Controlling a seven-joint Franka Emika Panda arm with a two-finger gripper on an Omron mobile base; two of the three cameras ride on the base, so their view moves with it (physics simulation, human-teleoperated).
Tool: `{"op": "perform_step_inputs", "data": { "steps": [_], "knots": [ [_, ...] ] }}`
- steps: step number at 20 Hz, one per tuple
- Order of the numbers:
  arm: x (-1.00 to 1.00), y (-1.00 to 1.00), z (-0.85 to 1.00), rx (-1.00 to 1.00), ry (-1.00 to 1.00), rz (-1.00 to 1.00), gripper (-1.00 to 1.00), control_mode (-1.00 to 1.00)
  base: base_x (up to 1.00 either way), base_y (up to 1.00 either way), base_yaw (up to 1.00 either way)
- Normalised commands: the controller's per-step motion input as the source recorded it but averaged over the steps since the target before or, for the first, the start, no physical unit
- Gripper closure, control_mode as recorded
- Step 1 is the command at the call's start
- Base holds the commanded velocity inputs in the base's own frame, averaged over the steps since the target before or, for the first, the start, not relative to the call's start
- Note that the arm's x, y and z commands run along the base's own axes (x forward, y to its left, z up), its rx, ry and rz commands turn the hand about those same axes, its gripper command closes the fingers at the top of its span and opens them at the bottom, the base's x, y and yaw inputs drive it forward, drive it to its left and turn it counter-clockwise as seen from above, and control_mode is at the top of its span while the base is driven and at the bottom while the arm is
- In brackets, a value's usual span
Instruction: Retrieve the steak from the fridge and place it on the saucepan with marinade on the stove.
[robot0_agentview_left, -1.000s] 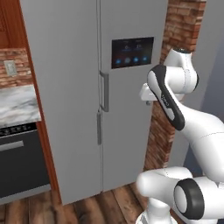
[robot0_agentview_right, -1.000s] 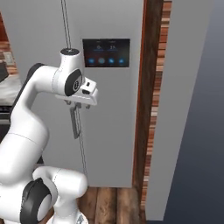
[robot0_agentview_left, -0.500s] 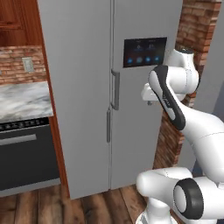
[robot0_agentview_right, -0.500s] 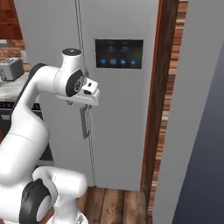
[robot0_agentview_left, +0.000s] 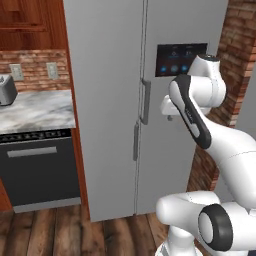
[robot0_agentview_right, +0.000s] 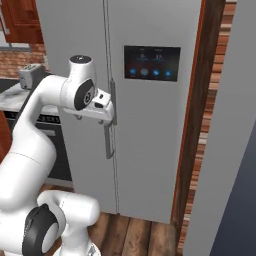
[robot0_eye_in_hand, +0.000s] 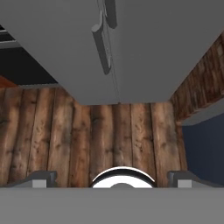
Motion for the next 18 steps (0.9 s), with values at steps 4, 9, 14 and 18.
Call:
{"op": "perform_step_inputs", "data": {
  "steps": [4,9,14,18],
  "knots": [
    [0.00,0.00,0.00,0.00,0.00,0.00,-1.00,1.00,0.00,0.00,0.00],
    [0.00,0.00,0.00,0.00,0.00,0.00,-1.00,1.00,0.00,0.00,0.00],
    [0.00,0.00,0.00,0.00,0.00,0.00,-1.00,1.00,-0.01,0.00,0.00],
    [0.00,0.00,0.00,0.00,0.00,0.00,-1.00,1.00,-0.27,0.00,-0.05]
  ]
}}
